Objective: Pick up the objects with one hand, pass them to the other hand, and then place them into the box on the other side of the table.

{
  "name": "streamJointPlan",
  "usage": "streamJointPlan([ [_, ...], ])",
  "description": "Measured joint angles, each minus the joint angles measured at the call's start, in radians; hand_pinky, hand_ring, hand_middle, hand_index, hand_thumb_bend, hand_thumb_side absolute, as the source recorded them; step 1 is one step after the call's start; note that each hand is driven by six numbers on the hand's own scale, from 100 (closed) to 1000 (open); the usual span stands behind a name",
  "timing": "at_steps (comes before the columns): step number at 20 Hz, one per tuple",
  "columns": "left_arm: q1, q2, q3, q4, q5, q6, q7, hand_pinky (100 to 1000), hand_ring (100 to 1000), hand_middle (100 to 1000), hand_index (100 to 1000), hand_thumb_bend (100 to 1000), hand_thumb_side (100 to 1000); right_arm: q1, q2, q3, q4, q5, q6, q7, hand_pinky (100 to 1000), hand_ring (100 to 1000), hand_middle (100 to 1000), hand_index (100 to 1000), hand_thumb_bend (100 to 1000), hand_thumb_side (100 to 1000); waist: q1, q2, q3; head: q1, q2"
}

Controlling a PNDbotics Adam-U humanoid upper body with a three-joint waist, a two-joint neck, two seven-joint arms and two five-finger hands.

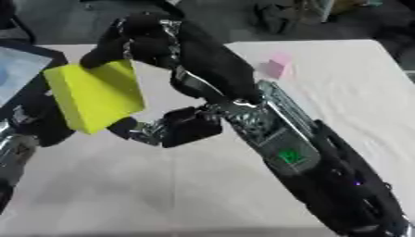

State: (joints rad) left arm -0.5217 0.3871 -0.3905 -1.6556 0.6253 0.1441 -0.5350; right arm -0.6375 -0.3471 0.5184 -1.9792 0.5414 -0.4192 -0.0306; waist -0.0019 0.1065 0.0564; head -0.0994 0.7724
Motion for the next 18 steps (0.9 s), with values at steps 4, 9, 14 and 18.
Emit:
streamJointPlan([
  [4,-0.007,0.000,-0.017,-0.001,0.004,0.014,-0.013,713,769,763,866,762,562,-0.002,0.000,0.001,-0.001,-0.006,-0.004,-0.002,750,678,580,718,171,115,0.000,0.000,0.000,-0.003,0.000],
  [9,-0.014,-0.001,-0.030,-0.006,0.010,0.026,-0.036,713,767,759,866,760,562,-0.002,0.000,0.001,-0.003,-0.011,-0.005,-0.008,757,680,579,717,168,113,0.000,0.000,0.000,-0.008,0.000],
  [14,-0.014,0.000,-0.030,-0.007,0.014,0.028,-0.053,713,763,753,861,756,555,-0.002,-0.001,0.007,-0.005,-0.014,-0.008,-0.010,762,682,579,717,150,107,0.000,0.000,0.000,-0.014,0.000],
  [18,-0.014,0.000,-0.030,-0.007,0.017,0.023,-0.064,713,764,754,861,759,551,-0.001,-0.001,0.008,-0.005,-0.019,-0.009,-0.011,752,681,578,716,137,110,0.000,0.001,0.000,-0.019,0.000],
])
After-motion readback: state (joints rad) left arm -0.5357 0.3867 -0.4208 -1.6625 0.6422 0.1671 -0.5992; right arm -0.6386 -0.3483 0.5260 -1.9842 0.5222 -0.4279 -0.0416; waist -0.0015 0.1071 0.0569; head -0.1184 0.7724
